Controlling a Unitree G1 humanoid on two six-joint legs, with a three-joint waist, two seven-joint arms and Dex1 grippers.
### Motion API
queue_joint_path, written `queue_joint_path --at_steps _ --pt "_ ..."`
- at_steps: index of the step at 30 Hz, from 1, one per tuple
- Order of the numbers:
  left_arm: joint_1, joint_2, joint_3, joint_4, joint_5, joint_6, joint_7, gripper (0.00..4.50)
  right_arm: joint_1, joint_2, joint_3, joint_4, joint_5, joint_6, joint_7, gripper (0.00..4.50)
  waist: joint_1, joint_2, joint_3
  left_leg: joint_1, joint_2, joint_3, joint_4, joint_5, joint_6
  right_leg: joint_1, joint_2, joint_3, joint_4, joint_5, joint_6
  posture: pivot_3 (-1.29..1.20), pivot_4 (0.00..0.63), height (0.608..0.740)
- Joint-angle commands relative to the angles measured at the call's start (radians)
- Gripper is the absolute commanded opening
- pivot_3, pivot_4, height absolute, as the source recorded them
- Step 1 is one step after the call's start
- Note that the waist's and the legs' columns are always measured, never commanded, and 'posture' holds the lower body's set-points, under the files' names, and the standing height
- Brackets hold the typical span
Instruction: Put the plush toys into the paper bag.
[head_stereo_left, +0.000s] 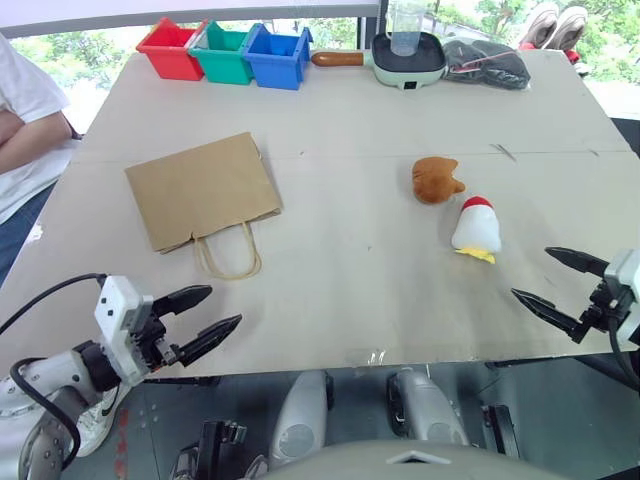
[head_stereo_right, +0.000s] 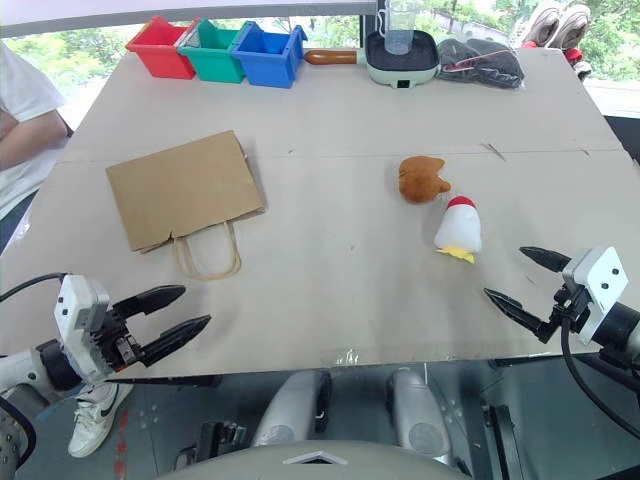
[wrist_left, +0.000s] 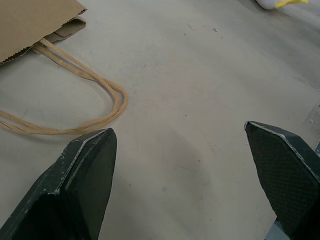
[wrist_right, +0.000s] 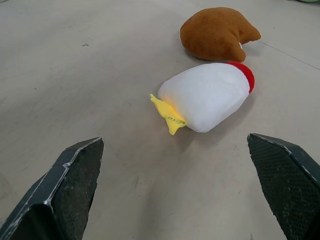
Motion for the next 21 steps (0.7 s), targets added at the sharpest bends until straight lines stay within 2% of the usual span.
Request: queue_joint_path --at_steps 1,3,6,9,12,21 --pt "-0.019 0.004 0.057 0.03 -0.006 -0.032 0.006 4.42 -0.045 0.036 0.084 -0.063 -0.009 -0.039 -0.016 4.5 0.0 0.0 0.0 0.0 0.0 0.0 0.0 0.0 0.0 0.0 0.0 0.0 0.0 0.0 0.0 0.0 0.15 0.74" --pt "-0.066 0.032 0.095 0.104 0.025 -0.092 -0.003 4.42 -0.102 0.074 0.203 -0.155 -0.012 -0.041 -0.038 4.5 -0.005 -0.002 -0.002 0.001 0.0 0.0 -0.001 0.0 0.0 0.0 0.0 0.0 0.0 0.0 0.0 0.0 0.15 0.74" --pt "-0.102 0.091 0.093 0.203 0.12 -0.222 -0.072 4.42 -0.175 0.077 0.297 -0.217 0.01 0.015 -0.036 4.5 -0.003 -0.001 -0.001 0.001 0.008 -0.001 0.0 0.0 0.0 -0.001 0.007 -0.001 0.001 0.0 0.0 0.0 0.15 0.74" --pt "-0.144 0.169 0.047 0.356 0.218 -0.4 -0.178 4.42 -0.268 0.068 0.393 -0.23 0.029 0.051 -0.005 4.5 0.0 -0.002 -0.002 0.001 0.008 0.002 0.0 0.0 -0.001 -0.001 0.006 0.0 0.0 0.001 -0.004 0.0 0.15 0.74" --pt "-0.261 0.194 -0.048 0.529 0.321 -0.571 -0.192 4.42 -0.316 0.076 0.495 -0.2 -0.031 0.018 0.017 4.5 0.007 -0.003 -0.002 0.0 0.008 0.002 -0.001 0.0 -0.001 -0.001 0.005 -0.001 -0.002 0.001 -0.004 0.0 0.15 0.74" --pt "-0.507 0.207 -0.222 0.751 0.451 -0.789 -0.182 4.42 -0.319 0.123 0.548 -0.227 -0.076 0.0 -0.055 4.5 0.002 -0.006 -0.003 -0.001 0.006 0.002 -0.001 0.0 0.0 -0.002 0.004 -0.002 -0.001 0.004 -0.001 0.0 0.15 0.74"
